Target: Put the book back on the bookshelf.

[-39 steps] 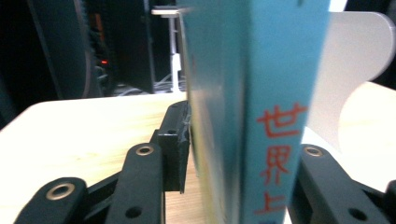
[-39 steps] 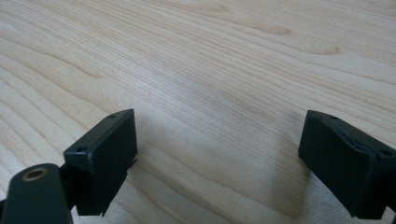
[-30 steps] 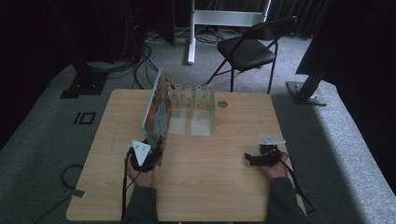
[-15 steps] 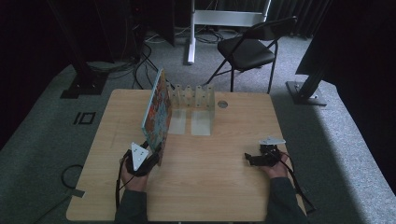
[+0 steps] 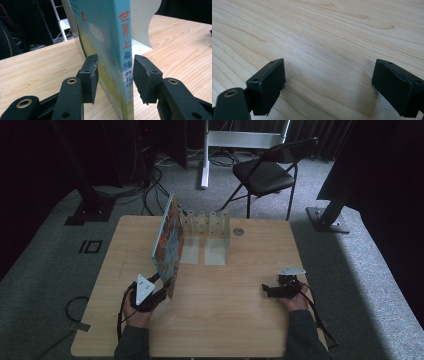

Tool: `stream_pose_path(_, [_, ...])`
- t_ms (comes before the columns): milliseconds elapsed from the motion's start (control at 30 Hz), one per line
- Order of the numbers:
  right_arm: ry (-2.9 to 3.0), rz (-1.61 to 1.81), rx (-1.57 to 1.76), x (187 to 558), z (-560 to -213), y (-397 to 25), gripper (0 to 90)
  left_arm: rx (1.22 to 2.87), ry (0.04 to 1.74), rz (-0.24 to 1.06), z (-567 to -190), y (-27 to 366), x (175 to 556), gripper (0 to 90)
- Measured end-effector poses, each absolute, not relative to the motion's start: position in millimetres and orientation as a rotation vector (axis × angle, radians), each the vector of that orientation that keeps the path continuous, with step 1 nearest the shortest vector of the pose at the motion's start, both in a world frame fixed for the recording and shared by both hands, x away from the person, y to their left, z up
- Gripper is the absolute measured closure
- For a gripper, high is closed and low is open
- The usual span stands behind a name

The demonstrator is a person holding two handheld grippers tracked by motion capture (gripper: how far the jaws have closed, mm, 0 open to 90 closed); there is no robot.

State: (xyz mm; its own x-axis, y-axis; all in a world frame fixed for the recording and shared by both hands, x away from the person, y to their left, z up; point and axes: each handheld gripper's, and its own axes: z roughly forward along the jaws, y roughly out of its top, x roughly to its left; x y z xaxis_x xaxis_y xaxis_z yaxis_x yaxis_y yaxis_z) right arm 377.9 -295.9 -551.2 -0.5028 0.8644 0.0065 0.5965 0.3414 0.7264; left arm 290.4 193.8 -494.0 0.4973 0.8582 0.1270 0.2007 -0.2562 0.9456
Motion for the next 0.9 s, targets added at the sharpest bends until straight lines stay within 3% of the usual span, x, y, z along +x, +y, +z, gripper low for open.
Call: stream_pose_path(900, [2.23, 0.965, 1.287, 377.9, -551.2, -295.9, 11.2, 1.797, 0.83, 0.658, -501.1, 222.4, 278.5, 55.7])
